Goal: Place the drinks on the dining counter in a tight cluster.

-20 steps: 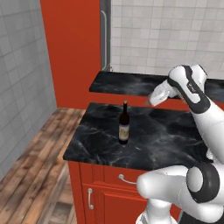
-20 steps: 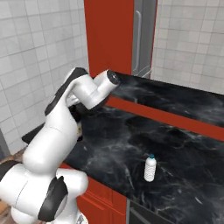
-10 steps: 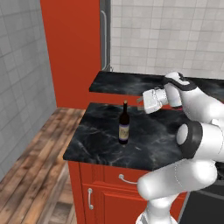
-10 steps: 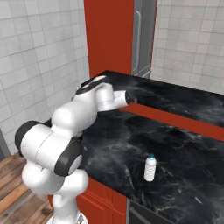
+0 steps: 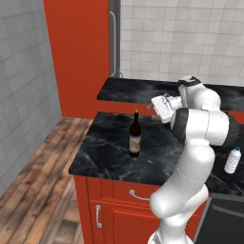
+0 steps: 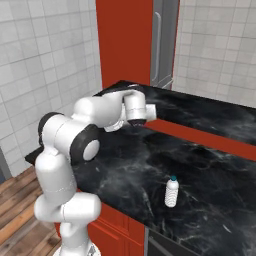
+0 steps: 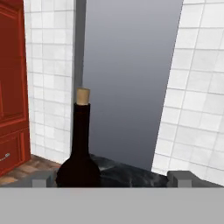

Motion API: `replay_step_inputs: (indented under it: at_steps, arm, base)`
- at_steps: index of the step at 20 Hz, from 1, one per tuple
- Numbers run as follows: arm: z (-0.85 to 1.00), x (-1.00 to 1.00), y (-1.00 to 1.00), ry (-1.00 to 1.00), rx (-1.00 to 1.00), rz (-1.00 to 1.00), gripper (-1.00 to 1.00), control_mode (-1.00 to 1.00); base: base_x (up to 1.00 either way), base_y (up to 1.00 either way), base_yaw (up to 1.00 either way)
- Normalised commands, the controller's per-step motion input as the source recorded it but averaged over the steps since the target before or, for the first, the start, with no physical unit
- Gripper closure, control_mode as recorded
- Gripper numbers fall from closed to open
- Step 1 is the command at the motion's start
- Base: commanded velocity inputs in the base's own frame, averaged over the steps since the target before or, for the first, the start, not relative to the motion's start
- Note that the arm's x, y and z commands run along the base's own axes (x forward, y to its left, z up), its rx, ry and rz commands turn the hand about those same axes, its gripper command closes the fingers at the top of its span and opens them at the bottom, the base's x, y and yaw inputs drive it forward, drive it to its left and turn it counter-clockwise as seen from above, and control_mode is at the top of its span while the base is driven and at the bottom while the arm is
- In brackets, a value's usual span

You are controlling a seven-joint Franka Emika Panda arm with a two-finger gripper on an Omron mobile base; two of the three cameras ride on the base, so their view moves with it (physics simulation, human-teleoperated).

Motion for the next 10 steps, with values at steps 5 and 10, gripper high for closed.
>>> replay_step_inputs:
  at_steps: [5, 10]
  arm:
    - [-0.53, -0.07, 0.02, 0.00, 0.00, 0.00, -1.00, -1.00]
    - [-0.69, -0.12, 0.02, -0.04, 0.00, 0.00, -1.00, -1.00]
  base:
    - [0.00, 0.00, 0.00]
    - [0.00, 0.00, 0.00]
